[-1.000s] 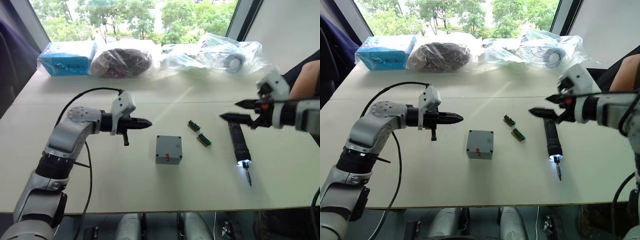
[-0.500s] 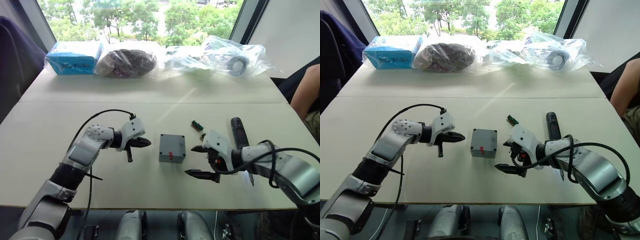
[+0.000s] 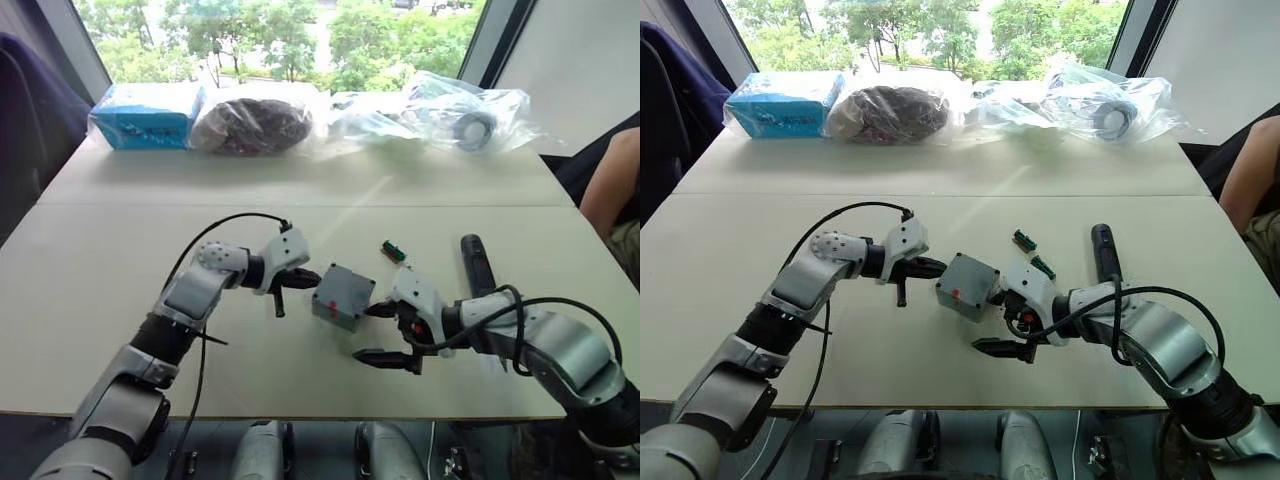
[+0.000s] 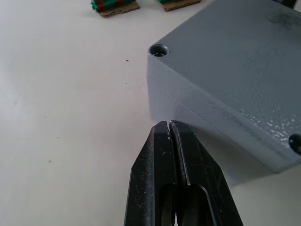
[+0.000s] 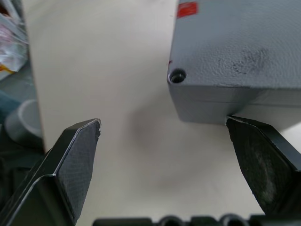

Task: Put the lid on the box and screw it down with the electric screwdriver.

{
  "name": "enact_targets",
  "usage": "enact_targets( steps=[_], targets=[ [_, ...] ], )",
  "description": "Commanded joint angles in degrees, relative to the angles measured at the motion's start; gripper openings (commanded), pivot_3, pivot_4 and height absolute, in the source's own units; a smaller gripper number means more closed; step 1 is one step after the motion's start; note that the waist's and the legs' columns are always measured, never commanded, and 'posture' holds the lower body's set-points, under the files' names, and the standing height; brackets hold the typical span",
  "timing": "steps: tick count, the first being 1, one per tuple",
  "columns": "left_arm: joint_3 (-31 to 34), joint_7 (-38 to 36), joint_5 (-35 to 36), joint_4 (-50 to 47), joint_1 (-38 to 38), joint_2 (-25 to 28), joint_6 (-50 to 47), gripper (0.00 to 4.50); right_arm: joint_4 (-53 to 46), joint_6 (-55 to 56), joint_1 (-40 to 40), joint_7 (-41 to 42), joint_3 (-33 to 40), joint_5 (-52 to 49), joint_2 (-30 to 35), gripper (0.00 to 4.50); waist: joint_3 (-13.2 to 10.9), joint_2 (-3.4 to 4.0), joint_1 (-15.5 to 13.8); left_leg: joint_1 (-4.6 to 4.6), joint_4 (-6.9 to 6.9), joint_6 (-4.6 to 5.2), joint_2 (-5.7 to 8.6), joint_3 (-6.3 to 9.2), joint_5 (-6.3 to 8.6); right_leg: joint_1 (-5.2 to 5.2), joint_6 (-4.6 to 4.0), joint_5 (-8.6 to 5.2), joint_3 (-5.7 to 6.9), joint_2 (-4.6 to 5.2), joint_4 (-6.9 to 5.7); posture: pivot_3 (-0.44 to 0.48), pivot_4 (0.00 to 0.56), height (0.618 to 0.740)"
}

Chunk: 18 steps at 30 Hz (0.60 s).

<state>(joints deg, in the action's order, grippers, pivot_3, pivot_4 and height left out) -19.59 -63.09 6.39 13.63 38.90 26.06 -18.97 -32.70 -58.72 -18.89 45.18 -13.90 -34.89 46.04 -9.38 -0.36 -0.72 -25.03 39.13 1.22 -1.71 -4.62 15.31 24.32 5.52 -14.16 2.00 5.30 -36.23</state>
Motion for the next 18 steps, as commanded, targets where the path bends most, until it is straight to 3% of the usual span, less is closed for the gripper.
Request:
enact_targets(
  steps=[1,6,11,18],
  targets=[
    [0.7,-0.1,-1.0,0.4,1.2,0.6,2.2,0.0,-2.6,0.2,-0.7,0.3,3.4,-0.8,1.3,4.49,0.0,0.0,0.0,0.0,0.0,0.0,0.0,0.0,0.0,0.0,0.0,0.0,0.0,0.0,0.0,0.0,0.15,0.74],
    [2.0,-3.3,1.2,-3.4,-2.2,4.1,-1.9,0.0,2.0,5.4,0.3,0.4,2.2,6.0,5.4,4.49,0.0,0.0,0.1,0.0,0.0,0.01,-0.01,0.0,0.01,0.0,0.0,0.0,0.0,0.0,0.0,0.0,0.15,0.74],
    [1.9,-5.4,2.7,-10.5,-7.2,7.8,-5.7,0.0,6.9,11.2,-1.1,1.8,0.0,10.8,4.9,4.49,0.0,0.01,0.2,0.0,-0.01,0.02,-0.04,-0.01,0.01,0.04,0.0,0.0,-0.01,-0.02,-0.05,0.0,0.15,0.74],
    [0.2,-4.4,3.1,-15.5,-9.0,6.6,-8.5,0.0,8.9,15.0,-4.0,5.6,-3.5,12.8,1.1,4.49,0.0,0.0,0.0,0.0,0.02,0.01,-0.04,-0.01,0.01,0.03,0.0,0.0,-0.02,-0.03,-0.07,0.0,0.15,0.74]
  ],
)
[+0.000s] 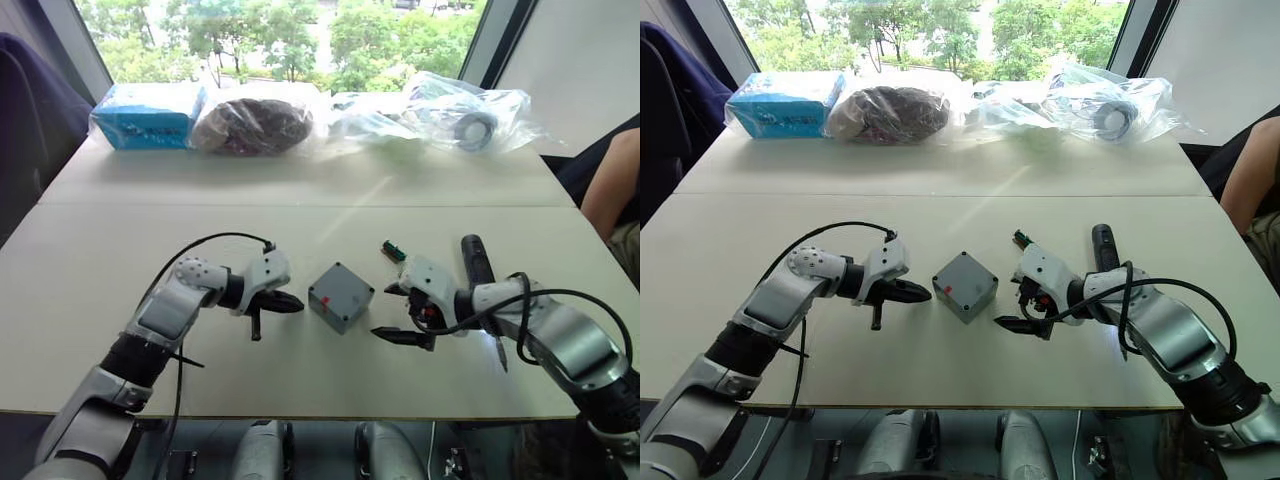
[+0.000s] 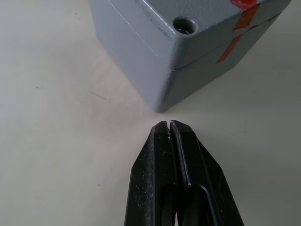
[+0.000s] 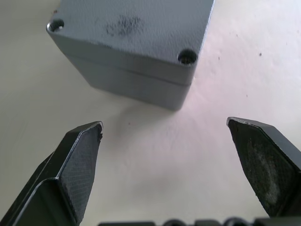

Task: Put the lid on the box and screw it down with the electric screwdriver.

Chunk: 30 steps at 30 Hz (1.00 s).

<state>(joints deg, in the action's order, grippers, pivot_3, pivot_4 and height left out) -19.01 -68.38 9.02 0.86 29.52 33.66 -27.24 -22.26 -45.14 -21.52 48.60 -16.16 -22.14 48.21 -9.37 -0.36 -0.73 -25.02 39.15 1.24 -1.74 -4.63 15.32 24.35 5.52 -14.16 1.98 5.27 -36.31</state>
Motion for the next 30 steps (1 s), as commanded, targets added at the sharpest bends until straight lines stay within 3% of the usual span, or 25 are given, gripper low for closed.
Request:
enact_targets(
  steps=[1,9,20,22,25,30],
  targets=[
    [-0.4,1.3,0.4,-2.8,0.5,-1.6,-0.3,0.0,-1.9,1.3,-1.4,2.6,-1.5,0.0,-1.3,4.49,0.0,0.0,0.0,0.0,0.0,0.0,0.0,0.02,0.0,0.0,0.0,0.0,0.01,-0.01,0.0,0.0,0.15,0.74],
    [0.0,5.6,-1.5,1.3,3.8,-5.5,1.2,0.0,-4.4,-1.2,-0.3,3.7,-1.9,-0.3,-2.0,4.49,0.0,0.0,0.0,0.0,0.01,0.0,0.02,0.03,0.0,-0.01,0.01,0.01,0.02,-0.01,-0.02,0.0,0.15,0.74],
    [0.0,2.7,-0.1,-0.6,3.6,-4.0,-0.3,0.0,-6.2,-3.4,0.9,1.3,-0.9,0.3,-3.3,4.49,0.0,0.0,0.0,0.0,0.01,0.0,0.01,0.03,0.0,0.0,0.02,0.01,0.03,-0.02,-0.02,0.0,0.15,0.74],
    [0.5,2.3,0.0,-0.9,3.6,-3.1,-0.4,0.0,-6.7,-3.8,1.4,0.9,0.9,0.2,-2.4,4.49,0.0,0.0,0.0,0.0,0.01,0.0,0.0,0.03,0.0,0.0,0.02,0.01,0.02,-0.02,-0.02,0.0,0.15,0.74],
    [4.6,1.8,2.3,-0.9,5.1,-0.9,-2.4,0.0,-7.3,-6.0,2.8,-0.3,10.3,-2.6,-0.6,4.49,0.0,0.0,0.0,0.0,0.0,0.0,0.0,0.03,0.0,0.0,0.01,0.01,0.02,-0.02,-0.02,0.0,0.15,0.74],
    [10.9,-0.7,12.8,-4.6,9.5,-0.2,-11.9,0.0,-2.7,-7.3,1.5,-4.4,21.6,-4.9,-2.4,4.49,0.0,-0.01,-0.1,0.0,0.02,-0.01,0.0,0.04,0.0,-0.02,0.01,0.01,0.03,-0.01,-0.02,0.0,0.15,0.74]
  ],
)
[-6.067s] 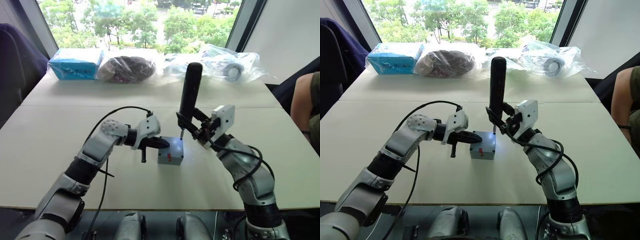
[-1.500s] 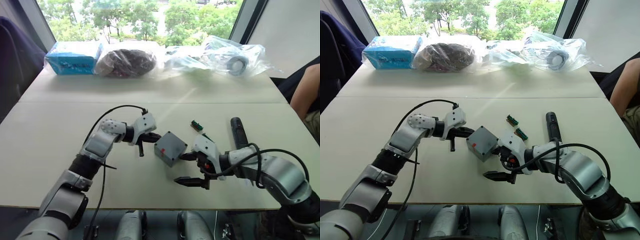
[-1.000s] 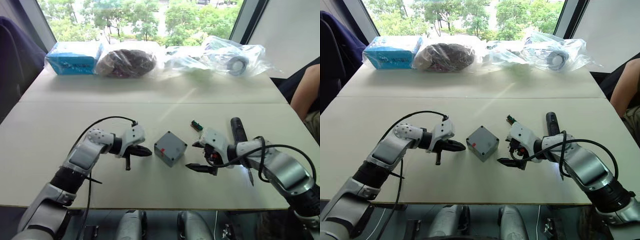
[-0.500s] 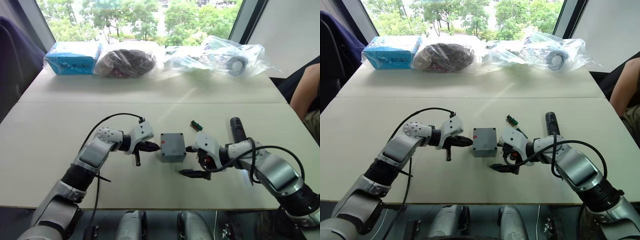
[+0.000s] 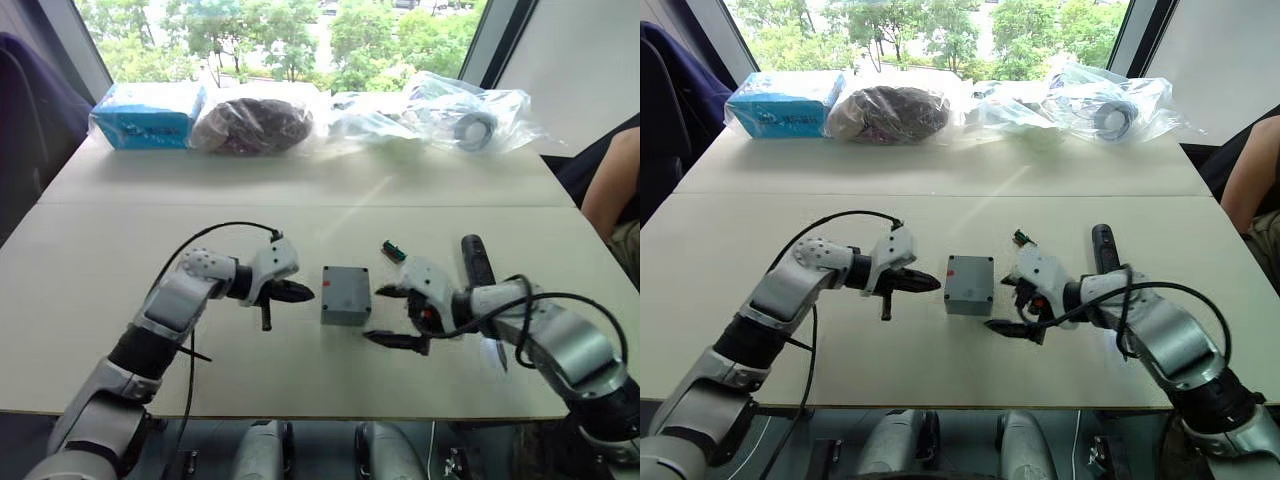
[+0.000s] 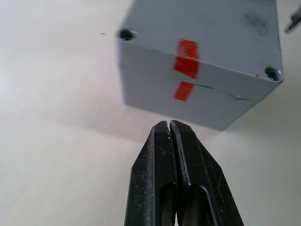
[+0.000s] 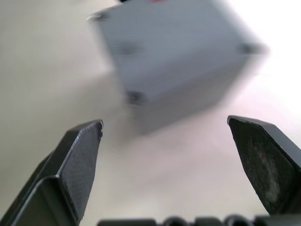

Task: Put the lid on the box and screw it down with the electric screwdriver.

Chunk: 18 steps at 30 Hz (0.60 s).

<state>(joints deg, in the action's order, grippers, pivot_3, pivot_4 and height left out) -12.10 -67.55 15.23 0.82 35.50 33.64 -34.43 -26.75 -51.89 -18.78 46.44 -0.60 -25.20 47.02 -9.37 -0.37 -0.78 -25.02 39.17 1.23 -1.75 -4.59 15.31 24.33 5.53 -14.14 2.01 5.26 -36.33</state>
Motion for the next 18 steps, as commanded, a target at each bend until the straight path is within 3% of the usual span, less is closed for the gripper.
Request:
enact_targets(
  steps=[1,8,11,16,18],
  targets=[
    [4.2,-1.4,7.3,-4.9,4.3,-0.5,-5.3,0.0,3.0,-0.6,-1.4,-2.9,6.8,-1.9,-1.8,4.49,0.0,-0.01,0.0,0.0,0.0,0.0,0.0,0.01,0.0,-0.01,0.0,0.0,0.0,0.0,0.0,0.0,0.15,0.74],
    [0.3,-1.8,6.0,-5.5,7.1,-1.1,-2.7,0.0,10.8,3.9,-0.3,-5.3,4.6,1.3,-5.0,4.49,0.0,0.0,0.2,0.01,-0.01,-0.01,0.02,-0.01,0.0,-0.01,0.03,0.01,-0.01,-0.07,-0.01,0.0,0.15,0.74],
    [-1.4,-1.9,4.7,-3.9,7.8,-1.5,-0.3,0.0,13.7,6.5,-0.1,-5.9,3.5,2.6,-6.7,3.82,0.0,0.0,0.2,0.02,-0.01,-0.02,0.01,-0.02,-0.01,-0.01,0.03,0.02,-0.01,-0.12,-0.01,0.0,0.15,0.74],
    [-1.9,-2.1,4.2,-3.5,7.8,-1.4,1.0,0.0,15.9,8.3,-0.7,-6.5,2.2,4.0,-8.0,2.13,0.0,0.0,0.1,0.02,-0.01,-0.02,0.0,-0.01,-0.01,-0.01,0.03,0.02,-0.03,-0.12,-0.01,0.0,0.15,0.74],
    [-1.5,-1.7,4.2,-3.2,7.9,-1.5,1.2,0.0,16.3,8.7,-0.7,-6.9,1.8,4.4,-8.3,2.13,0.0,0.0,0.1,0.02,-0.01,-0.02,0.0,-0.01,-0.01,-0.01,0.03,0.02,-0.03,-0.12,-0.01,0.0,0.15,0.74]
  ],
)
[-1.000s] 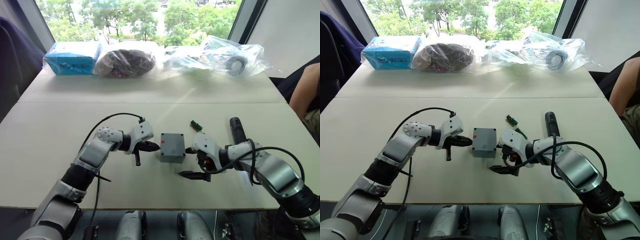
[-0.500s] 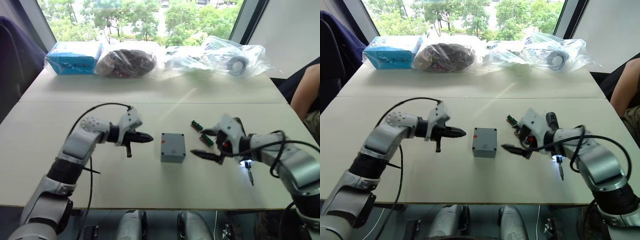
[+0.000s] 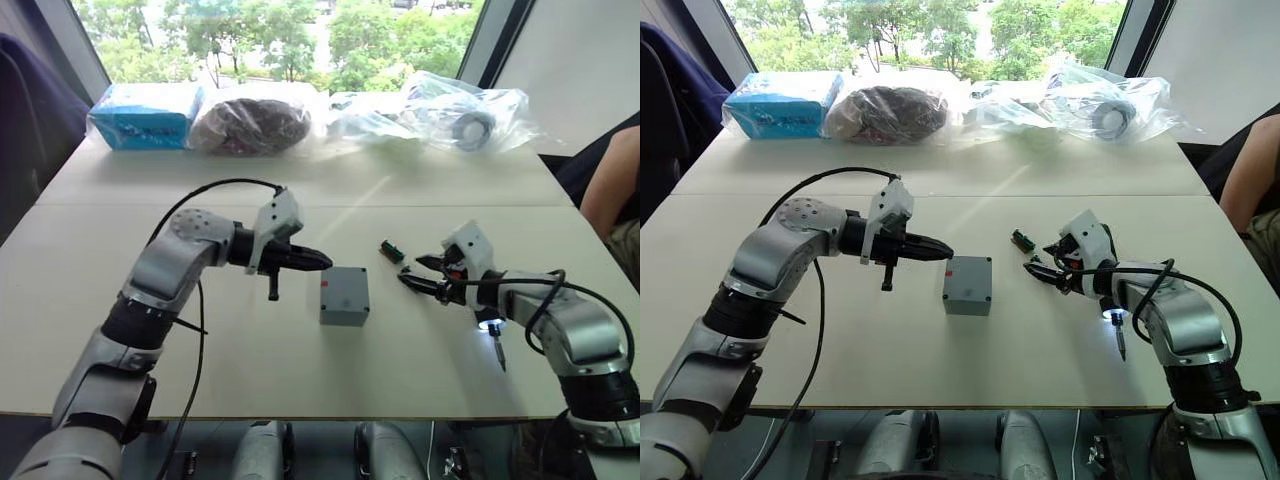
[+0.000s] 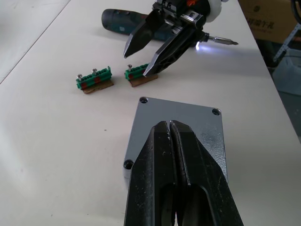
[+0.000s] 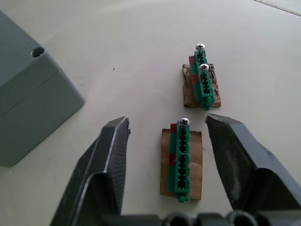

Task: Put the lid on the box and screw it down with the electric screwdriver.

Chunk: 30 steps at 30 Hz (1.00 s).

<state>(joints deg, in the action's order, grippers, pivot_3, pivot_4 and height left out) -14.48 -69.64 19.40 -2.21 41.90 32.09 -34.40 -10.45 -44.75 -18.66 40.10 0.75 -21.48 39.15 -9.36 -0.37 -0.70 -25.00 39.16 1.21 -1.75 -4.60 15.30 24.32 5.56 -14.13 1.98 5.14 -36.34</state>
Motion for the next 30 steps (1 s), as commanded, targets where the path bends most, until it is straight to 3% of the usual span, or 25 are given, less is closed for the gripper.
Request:
enact_targets(
  steps=[1,16,19,21,23,30],
  targets=[
    [1.1,0.5,0.1,-0.1,1.5,0.0,1.2,0.0,0.3,1.7,-0.9,-0.6,0.4,0.8,-0.5,2.13,0.0,0.0,0.0,0.0,0.0,0.0,0.0,0.0,0.0,0.0,0.0,0.0,0.0,0.0,0.0,0.0,0.15,0.74],
    [0.6,1.5,-0.7,0.3,0.8,-0.2,2.6,0.0,4.4,3.4,-2.6,-0.9,0.5,1.7,-2.2,2.13,0.0,0.0,0.0,0.0,0.0,0.0,0.0,0.0,0.0,0.0,0.0,0.0,0.0,0.0,0.0,0.0,0.15,0.74],
    [0.5,1.6,-0.9,0.6,0.8,-0.4,2.9,0.0,4.8,3.9,-2.5,-1.1,0.8,1.9,-2.6,1.44,0.0,0.0,0.0,0.0,0.0,0.0,0.0,0.0,0.0,0.0,0.0,0.0,0.0,0.0,0.0,0.0,0.15,0.74],
    [0.4,1.6,-1.1,0.6,0.7,-0.5,2.9,0.0,4.9,4.1,-2.4,-1.3,1.0,1.9,-2.8,0.58,0.0,0.0,0.0,0.0,0.0,0.0,0.0,0.0,0.0,0.0,0.0,0.0,0.0,0.0,0.0,0.0,0.15,0.74],
    [0.4,1.6,-1.2,0.7,0.7,-0.6,3.1,0.0,5.0,4.3,-2.3,-1.5,1.0,2.0,-2.9,0.03,0.0,0.0,0.0,0.0,0.0,0.0,0.0,0.0,0.0,0.0,0.0,0.0,0.0,0.0,0.0,0.0,0.15,0.74],
    [0.3,1.5,-1.5,1.0,0.6,-0.7,3.4,0.0,4.4,4.6,-1.9,-1.6,1.2,1.9,-3.2,0.03,0.0,0.0,0.0,0.0,0.0,-0.01,0.0,0.0,0.0,0.0,0.01,0.0,0.0,0.0,0.0,0.0,0.15,0.74]
  ],
)
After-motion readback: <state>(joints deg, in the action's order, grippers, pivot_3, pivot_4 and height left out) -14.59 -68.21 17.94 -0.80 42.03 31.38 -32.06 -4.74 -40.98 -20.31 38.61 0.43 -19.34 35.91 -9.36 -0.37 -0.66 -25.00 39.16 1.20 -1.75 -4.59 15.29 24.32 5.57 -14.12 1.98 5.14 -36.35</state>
